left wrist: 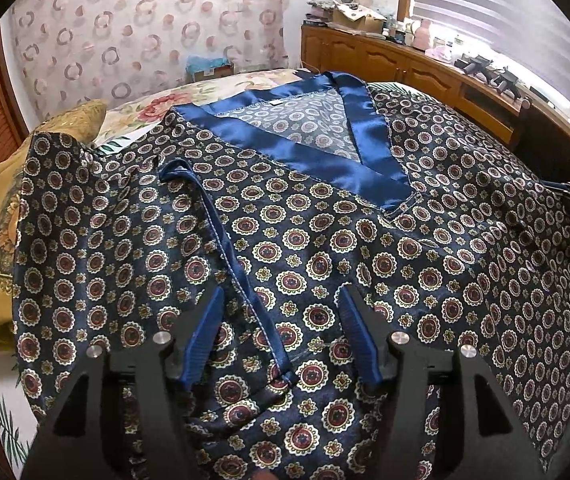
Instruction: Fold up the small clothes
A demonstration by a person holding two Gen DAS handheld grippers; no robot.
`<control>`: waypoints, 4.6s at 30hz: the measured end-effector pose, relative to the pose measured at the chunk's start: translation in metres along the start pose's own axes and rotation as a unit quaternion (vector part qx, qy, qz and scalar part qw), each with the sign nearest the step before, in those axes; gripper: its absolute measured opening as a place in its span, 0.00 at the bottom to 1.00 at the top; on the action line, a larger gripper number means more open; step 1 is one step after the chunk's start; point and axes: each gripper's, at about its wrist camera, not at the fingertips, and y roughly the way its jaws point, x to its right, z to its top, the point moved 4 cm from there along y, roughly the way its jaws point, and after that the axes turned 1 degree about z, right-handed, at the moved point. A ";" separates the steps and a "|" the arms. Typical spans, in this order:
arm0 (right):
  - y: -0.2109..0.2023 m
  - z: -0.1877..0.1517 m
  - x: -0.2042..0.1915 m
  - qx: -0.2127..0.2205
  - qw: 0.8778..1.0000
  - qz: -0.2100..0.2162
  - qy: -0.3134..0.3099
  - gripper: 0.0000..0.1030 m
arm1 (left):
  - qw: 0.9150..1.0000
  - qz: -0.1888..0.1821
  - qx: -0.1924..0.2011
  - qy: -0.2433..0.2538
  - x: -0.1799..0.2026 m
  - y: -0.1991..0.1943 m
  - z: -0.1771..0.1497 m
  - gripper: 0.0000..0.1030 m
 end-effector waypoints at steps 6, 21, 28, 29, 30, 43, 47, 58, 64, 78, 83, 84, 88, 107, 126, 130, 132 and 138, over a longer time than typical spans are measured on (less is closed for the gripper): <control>-0.007 -0.004 0.000 0.020 1.000 -0.018 -0.002 0.27 | 1.000 -0.001 0.000 0.000 0.000 0.001 0.000 0.59; -0.028 0.031 -0.041 0.084 0.995 -0.007 -0.050 0.02 | 1.000 0.000 0.000 -0.001 0.000 0.001 0.000 0.60; -0.016 0.039 -0.106 0.080 0.991 0.036 -0.102 0.02 | 1.000 0.000 0.000 -0.001 0.000 0.001 0.000 0.61; -0.011 0.036 -0.113 0.073 0.991 0.041 -0.108 0.02 | 1.000 0.000 0.000 -0.001 0.000 0.001 0.000 0.61; -0.004 0.032 -0.120 0.063 0.991 0.044 -0.113 0.02 | 1.000 0.000 0.000 -0.001 0.000 0.001 0.000 0.61; -0.020 0.013 -0.107 0.054 0.993 0.024 -0.098 0.48 | 1.000 0.007 -0.001 0.000 0.000 0.001 -0.001 0.62; -0.028 0.020 -0.085 0.063 0.995 0.004 -0.078 0.49 | 1.000 0.006 -0.002 -0.001 0.000 0.001 0.000 0.62; 0.018 0.019 -0.032 -0.001 0.999 -0.045 -0.011 0.47 | 1.000 0.011 -0.002 0.007 0.003 -0.002 -0.002 0.63; 0.021 0.021 -0.042 -0.004 0.998 -0.036 -0.041 0.16 | 0.999 0.011 0.043 0.016 0.013 -0.034 0.005 0.63; 0.001 0.074 -0.116 0.067 0.991 0.034 -0.107 0.01 | 0.995 0.014 0.092 -0.029 -0.007 -0.072 0.008 0.63; 0.008 0.085 -0.152 0.073 0.986 0.055 -0.136 0.01 | 0.995 0.010 0.095 -0.040 -0.012 -0.074 0.006 0.63; 0.010 0.086 -0.158 0.074 0.985 0.058 -0.142 0.01 | 0.995 0.010 0.096 -0.041 -0.012 -0.075 0.006 0.63; 0.011 0.089 -0.167 0.078 0.983 0.059 -0.155 0.03 | 0.993 0.010 0.104 -0.046 -0.015 -0.079 0.006 0.63; 0.005 0.073 -0.076 0.062 0.997 -0.012 -0.048 0.45 | 0.994 0.006 0.102 -0.049 -0.009 -0.079 0.001 0.63; 0.057 0.080 -0.061 -0.012 0.996 -0.055 -0.065 0.52 | 0.994 0.005 0.097 -0.049 -0.006 -0.074 -0.002 0.63; 0.072 0.099 -0.067 -0.014 0.995 -0.063 -0.073 0.52 | 0.994 0.006 0.098 -0.055 -0.011 -0.075 -0.004 0.63; 0.075 0.108 -0.074 -0.009 0.996 -0.050 -0.072 0.52 | 0.994 0.006 0.098 -0.056 -0.013 -0.075 -0.005 0.63; 0.072 0.123 -0.100 0.015 0.996 -0.007 -0.086 0.52 | 0.993 0.012 0.099 -0.065 -0.023 -0.077 -0.007 0.63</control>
